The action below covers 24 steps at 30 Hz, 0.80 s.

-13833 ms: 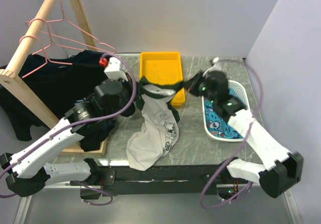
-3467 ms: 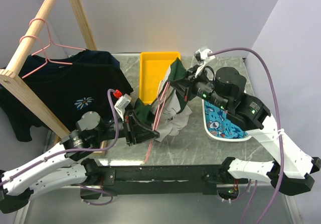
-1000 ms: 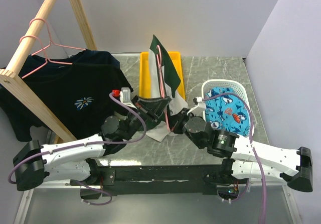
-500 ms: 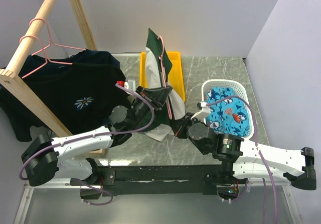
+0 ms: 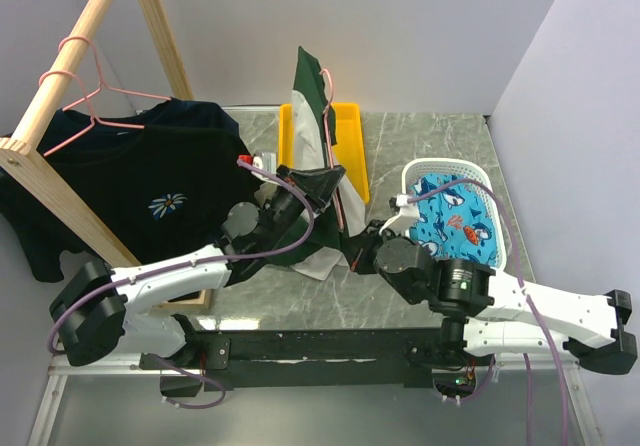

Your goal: Place the t-shirt on the hanger

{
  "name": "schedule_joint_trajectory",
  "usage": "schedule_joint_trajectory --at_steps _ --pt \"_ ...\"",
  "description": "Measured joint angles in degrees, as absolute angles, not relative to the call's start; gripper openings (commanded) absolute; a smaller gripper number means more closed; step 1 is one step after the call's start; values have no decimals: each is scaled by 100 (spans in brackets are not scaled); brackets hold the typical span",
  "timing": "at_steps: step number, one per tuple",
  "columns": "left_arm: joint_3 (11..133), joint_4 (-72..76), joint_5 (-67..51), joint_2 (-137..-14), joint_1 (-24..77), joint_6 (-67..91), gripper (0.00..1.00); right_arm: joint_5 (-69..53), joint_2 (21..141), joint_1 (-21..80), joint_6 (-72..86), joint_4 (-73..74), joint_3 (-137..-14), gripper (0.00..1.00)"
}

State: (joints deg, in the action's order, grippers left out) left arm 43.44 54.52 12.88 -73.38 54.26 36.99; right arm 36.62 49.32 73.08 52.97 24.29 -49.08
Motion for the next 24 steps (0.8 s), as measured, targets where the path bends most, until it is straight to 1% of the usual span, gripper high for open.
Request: schedule_joint_trajectory --at_steps 9,14,19,24 --pt "4375 4600 751 -6831 5354 3548 1 3435 5387 7299 4565 3251 -6342 0" --pt "4772 3739 320 -6563 5343 3511 1 3142 5767 6941 4091 3524 -7135 0" --pt "5774 2233 -102 -6431 5321 3535 1 2593 6025 6051 3627 3651 -7972 0" --pt "6906 764 -480 -6429 5317 3693 1 2320 6320 5673 3258 3723 -9030 1"
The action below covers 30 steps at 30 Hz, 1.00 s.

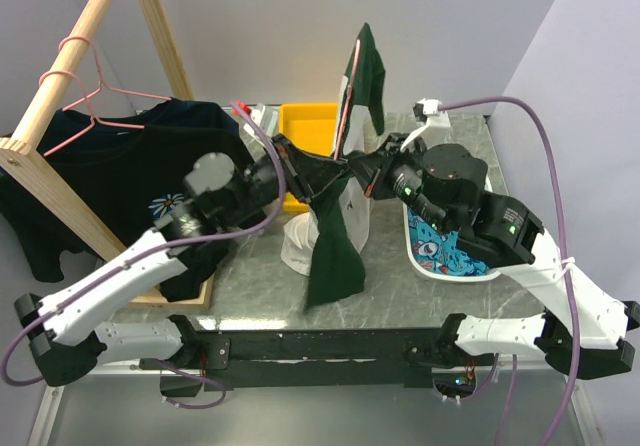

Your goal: Place the t-shirt on the hanger

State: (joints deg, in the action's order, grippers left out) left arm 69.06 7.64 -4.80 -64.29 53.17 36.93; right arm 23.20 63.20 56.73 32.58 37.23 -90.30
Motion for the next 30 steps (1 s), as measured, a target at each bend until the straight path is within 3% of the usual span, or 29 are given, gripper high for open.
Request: schedule_joint_trajectory --at_steps 2,3,6,9,13,21,26,30 --pt "7459 58 -591 -6438 5301 3833 1 2156 6372 5640 3155 3680 -9190 9" --pt "7684 -217 -672 -6438 5284 3894 1 2047 6377 5636 3120 3647 -9192 27" --pt "7953 -698 -1076 -6351 5054 4235 1 1551 6331 5634 2941 3404 -8947 57" --pt "7797 -1085 -1643 -6130 4569 4659 1 1245 6075 5616 2755 3177 -8309 67" --pt "7636 -1717 -2167 -5940 4064 5035 1 1066 5725 5356 2517 3105 -7708 74" --pt "7524 -2543 -2893 -5706 3896 5354 1 152 5391 3299 2093 2388 -7205 82" --pt "7511 -2816 -3186 -5452 3896 5461 1 -1024 5813 2318 1865 1559 -6632 82" --pt "7524 -2904 -3356 -5229 3896 5522 1 -1610 6427 2147 1678 1253 -6471 82"
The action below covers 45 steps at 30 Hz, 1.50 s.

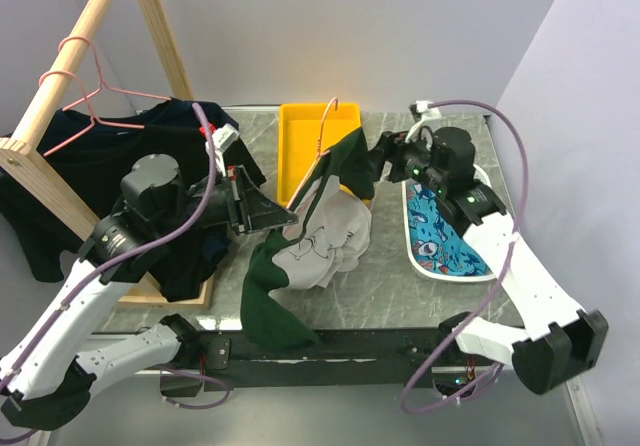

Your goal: Place the t-shirt on the hanger

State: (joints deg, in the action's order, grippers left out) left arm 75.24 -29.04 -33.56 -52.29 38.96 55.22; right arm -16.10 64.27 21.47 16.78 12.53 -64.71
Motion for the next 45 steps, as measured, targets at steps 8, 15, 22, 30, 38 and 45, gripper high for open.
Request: schedule_joint_trajectory --at_steps 8,15,22,30,38,45 --pt "7601 -2965 -3577 -5026 3896 5682 1 -1953 6890 1988 1363 825 -6471 50" --pt "7771 -2985 -3669 -5009 3896 5688 1 -2351 7015 1933 1343 532 -6469 9" --pt "7782 -2989 -3723 -4917 3896 5680 1 -2117 7155 1426 1542 985 -6952 0" --pt "7609 -2696 -3662 -4731 3881 5671 1 -2471 7338 694 2027 1334 -7564 2" --pt "6678 -1905 -3719 -4390 3881 5833 1 -2405 7341 834 2150 1647 -7465 26" --pt "6320 -1361 -3542 -4342 3881 5961 1 -1597 7323 1044 2226 2126 -7467 64"
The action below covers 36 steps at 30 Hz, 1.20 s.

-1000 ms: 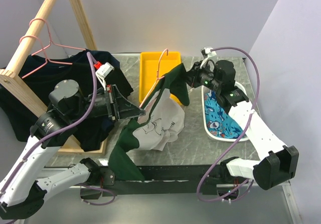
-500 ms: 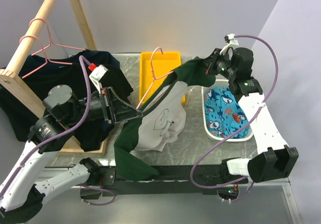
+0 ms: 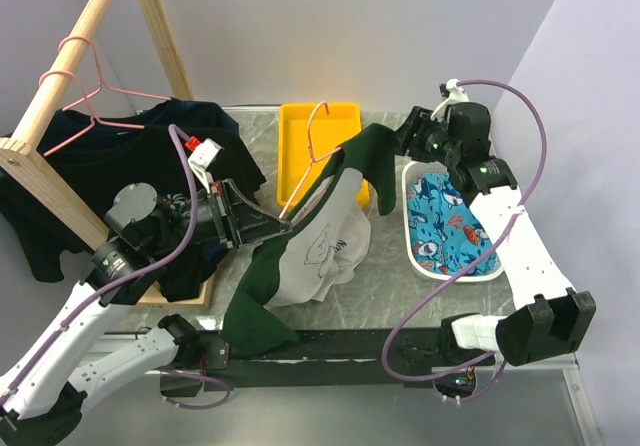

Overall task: Place the t-shirt on the hanger
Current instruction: Place the T-shirt on the hanger, then place the hanger at the clothesline.

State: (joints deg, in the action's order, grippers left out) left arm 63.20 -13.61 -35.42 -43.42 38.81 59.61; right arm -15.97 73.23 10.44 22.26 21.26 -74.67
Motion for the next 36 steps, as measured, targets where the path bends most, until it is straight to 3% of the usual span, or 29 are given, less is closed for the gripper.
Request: schedule_joint_trajectory --at_steps 4,16,36 --pt "6226 -1098 -3487 -4327 3881 6051 1 -1260 7229 1100 2285 2318 -7467 72" --pt "6152 -672 -3109 -4259 3883 6226 1 -803 6528 1100 2530 2368 -7467 77" --pt "6517 -495 -1608 -4672 4108 6215 1 -642 6375 1100 2919 2276 -7172 78"
